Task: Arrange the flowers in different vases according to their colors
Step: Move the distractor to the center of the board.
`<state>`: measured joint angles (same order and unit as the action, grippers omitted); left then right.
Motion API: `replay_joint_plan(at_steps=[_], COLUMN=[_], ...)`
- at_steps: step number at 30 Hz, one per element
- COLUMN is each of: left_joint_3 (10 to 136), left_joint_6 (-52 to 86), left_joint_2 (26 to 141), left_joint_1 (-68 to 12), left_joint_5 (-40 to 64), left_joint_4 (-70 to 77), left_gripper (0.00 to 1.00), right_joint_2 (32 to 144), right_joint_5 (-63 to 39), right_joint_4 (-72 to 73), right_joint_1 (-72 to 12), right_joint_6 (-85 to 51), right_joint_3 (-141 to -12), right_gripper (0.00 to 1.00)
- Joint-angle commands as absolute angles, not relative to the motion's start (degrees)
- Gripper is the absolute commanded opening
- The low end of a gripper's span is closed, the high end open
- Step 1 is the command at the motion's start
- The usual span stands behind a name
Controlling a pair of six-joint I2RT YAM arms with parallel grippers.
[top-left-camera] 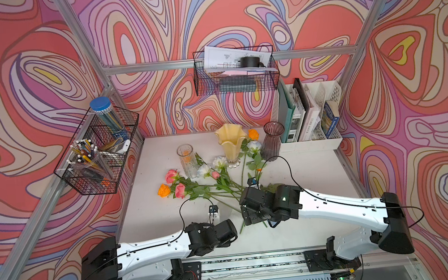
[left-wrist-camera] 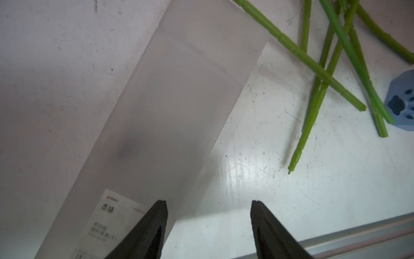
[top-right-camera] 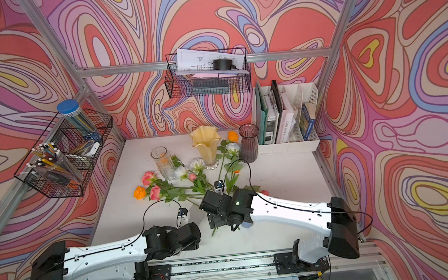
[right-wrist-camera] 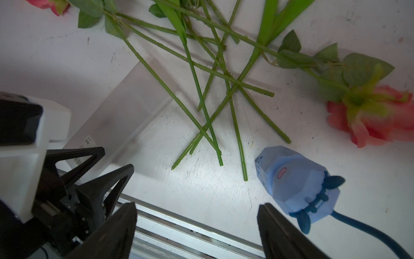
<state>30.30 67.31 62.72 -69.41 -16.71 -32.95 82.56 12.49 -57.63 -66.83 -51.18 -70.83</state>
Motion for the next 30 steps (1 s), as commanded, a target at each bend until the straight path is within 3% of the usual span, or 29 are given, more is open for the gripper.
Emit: replay_joint_plan(at_steps=[1,6,16,23,30], left_joint_3=[26.39,23.23,16.99,18.02,22.94], left_joint_6=[70.78,74.55,68.84,64.51,60.60], left_joint_2=[62.95,61.79,60.14,59.70,56.39], left_joint_1=[-69.57,-68.12,-55.46,-55.15,-55.19], left_joint_5=[-19.52,-21.97,-16.89,-13.98,-13.01], left_joint_4=[-33.08,-33.60,-25.66,-22.67,-29.20], left_gripper=[0.67,0.72,0.75,0.75,0.77], right_joint_2=[80.95,80.76,79.44,78.37,82.92], right_joint_5=[9.91,6.04,7.13,10.59,12.48], right_joint_4=[-59.22,-61.18,-67.03,-68.68,-64.69], right_joint_1=[-67.13,-68.04,-68.82,-68.57,-68.12], right_joint_6=[-53.75,-57.43,-62.63,-66.85,-66.67], right_joint_3=[-69.07,-67.03,-63.45,-60.36,-60.87], right_gripper=[0.89,0.98,0.98,0.98,0.98])
